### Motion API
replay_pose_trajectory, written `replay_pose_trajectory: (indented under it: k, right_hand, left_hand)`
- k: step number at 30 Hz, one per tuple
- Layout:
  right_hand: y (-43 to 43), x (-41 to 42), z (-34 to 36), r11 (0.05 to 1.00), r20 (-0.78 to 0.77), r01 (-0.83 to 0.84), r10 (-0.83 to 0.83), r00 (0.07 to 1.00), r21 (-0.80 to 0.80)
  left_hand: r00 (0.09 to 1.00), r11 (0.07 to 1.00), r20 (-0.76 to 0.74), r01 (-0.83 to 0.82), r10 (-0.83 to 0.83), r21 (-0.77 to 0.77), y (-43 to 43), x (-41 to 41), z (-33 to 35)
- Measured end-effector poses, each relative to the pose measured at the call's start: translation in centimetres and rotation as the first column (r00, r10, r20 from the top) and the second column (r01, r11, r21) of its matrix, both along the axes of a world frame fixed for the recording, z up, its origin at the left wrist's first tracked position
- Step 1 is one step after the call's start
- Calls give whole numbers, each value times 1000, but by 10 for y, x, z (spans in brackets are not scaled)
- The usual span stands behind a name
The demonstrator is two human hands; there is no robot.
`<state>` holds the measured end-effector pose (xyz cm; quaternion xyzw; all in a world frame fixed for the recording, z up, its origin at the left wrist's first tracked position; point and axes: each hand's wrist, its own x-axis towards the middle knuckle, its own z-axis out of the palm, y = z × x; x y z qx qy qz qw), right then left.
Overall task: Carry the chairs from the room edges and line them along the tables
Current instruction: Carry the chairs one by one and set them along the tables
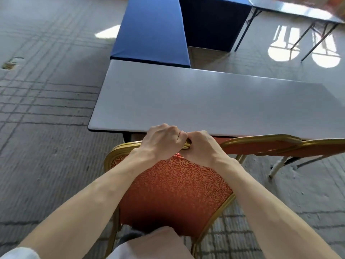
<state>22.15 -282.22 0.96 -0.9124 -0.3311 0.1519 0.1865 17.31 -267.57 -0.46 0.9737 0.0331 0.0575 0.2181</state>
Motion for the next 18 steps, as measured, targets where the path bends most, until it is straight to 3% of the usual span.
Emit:
replay_pose_trajectory:
  k: [9,16,18]
  right_hand:
    - [32,51,11,990,91,-123,128,988,-63]
    - [21,34,-47,984,72,-150,157,985,-96]
    - [15,35,-55,984,68,-144,151,986,-103]
  left_hand:
    - [999,999,-6,-53,53,-11,29,37,11]
    - [974,990,-180,-144,140,-9,12,16,-41]
    - [976,988,-167,-147,138,-43,5,12,-51]
